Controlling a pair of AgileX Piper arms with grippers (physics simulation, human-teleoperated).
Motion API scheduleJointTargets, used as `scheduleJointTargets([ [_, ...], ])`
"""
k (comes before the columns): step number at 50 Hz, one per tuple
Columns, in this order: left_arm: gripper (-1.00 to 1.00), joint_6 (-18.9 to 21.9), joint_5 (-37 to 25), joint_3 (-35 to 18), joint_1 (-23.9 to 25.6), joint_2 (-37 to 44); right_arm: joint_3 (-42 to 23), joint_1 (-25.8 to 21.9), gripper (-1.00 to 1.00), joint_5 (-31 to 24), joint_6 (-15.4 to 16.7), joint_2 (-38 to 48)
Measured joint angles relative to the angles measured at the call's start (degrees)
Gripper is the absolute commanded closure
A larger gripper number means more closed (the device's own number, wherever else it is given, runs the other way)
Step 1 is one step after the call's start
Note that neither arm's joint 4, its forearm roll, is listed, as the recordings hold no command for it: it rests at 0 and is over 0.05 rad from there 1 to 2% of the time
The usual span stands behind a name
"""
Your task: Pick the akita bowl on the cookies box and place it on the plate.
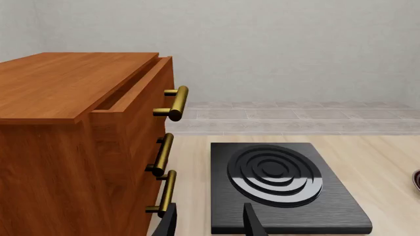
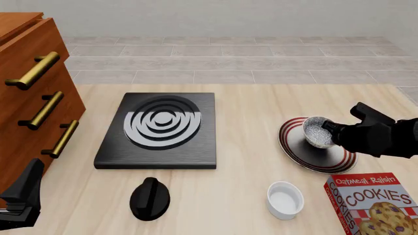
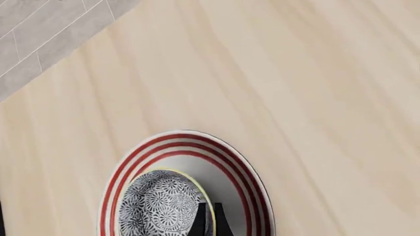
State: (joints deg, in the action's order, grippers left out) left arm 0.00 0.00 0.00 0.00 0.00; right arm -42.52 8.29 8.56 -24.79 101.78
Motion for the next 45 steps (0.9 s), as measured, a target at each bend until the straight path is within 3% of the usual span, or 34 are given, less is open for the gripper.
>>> scheduleJointTargets([
  [8, -1.00, 0.0, 0.0, 0.0, 0.0, 0.0, 0.0, -0.1, 1.00, 0.4, -0.5, 0.1],
  [9, -1.00, 0.0, 0.0, 0.0, 0.0, 0.0, 0.0, -0.2, -1.00, 0.4, -0.6, 0.1],
  [33, -1.00, 0.0, 0.0, 0.0, 0.0, 0.0, 0.7, -0.9, -1.00, 0.4, -2.5, -1.1],
  [45, -1.00, 0.0, 0.0, 0.0, 0.0, 0.0, 1.6, -0.3, -1.00, -1.9, -2.5, -6.6],
])
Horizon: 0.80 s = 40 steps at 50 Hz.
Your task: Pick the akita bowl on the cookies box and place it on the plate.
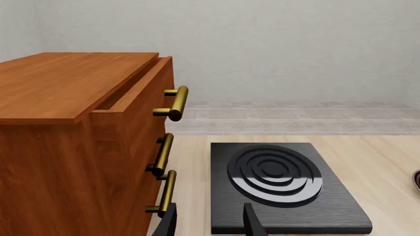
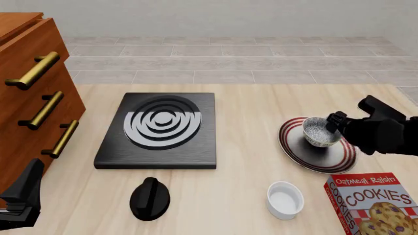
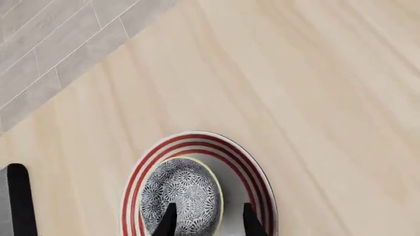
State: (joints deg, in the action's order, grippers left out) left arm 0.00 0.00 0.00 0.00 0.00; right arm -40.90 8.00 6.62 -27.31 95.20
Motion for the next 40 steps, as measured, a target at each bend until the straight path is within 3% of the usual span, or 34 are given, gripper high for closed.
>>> scheduleJointTargets([
  [13, -1.00, 0.0, 0.0, 0.0, 0.0, 0.0, 2.9, 0.6, -1.00, -7.5, 0.8, -16.1],
  [40, -1.00, 0.0, 0.0, 0.0, 0.0, 0.0, 5.7, -1.6, -1.00, -32.7, 0.5, -56.5],
])
